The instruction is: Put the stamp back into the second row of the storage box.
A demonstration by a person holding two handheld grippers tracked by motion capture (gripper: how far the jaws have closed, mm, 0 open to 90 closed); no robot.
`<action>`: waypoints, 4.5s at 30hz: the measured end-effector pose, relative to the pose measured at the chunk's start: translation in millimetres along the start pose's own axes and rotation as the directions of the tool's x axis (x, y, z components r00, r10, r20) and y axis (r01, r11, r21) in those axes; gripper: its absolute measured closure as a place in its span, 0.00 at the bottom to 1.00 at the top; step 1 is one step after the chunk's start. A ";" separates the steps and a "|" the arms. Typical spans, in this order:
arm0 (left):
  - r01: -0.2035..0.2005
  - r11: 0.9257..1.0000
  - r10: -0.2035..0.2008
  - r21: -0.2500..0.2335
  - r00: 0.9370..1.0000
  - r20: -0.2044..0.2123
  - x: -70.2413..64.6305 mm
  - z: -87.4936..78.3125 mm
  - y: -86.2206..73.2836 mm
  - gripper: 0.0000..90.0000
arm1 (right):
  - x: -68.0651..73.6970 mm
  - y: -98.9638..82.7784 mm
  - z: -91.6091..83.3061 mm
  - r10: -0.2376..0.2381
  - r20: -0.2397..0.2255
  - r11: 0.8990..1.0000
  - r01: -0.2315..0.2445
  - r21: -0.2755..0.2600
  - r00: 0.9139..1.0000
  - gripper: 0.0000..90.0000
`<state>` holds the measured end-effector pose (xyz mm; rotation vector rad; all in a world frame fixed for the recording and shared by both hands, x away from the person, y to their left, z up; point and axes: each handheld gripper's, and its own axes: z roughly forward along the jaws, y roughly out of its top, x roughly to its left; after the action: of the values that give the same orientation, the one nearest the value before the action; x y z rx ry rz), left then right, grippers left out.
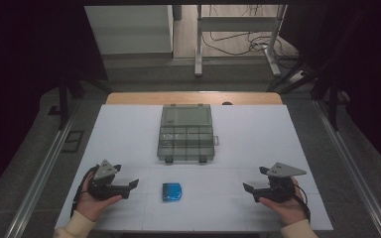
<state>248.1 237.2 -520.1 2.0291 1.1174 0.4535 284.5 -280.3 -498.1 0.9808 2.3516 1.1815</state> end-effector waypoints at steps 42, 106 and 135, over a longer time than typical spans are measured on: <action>-0.120 0.992 0.117 0.036 0.989 0.094 -27.3 -13.2 45.3 0.16 | 1.9 -0.9 3.9 -0.001 -0.001 1.000 0.001 0.018 1.000 0.15; -0.524 0.782 0.389 0.337 0.833 0.393 -101.4 86.8 76.0 0.15 | -0.7 -3.8 5.5 0.000 0.006 0.999 0.000 0.038 1.000 0.15; -0.563 0.781 0.420 0.272 0.795 0.438 -94.9 77.6 77.6 0.46 | -0.4 -4.0 4.6 -0.001 0.015 0.999 0.000 0.040 1.000 0.16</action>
<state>286.8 98.1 -506.4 2.6455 0.4454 0.0997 285.6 -279.7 -504.0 0.9987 2.3727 1.1271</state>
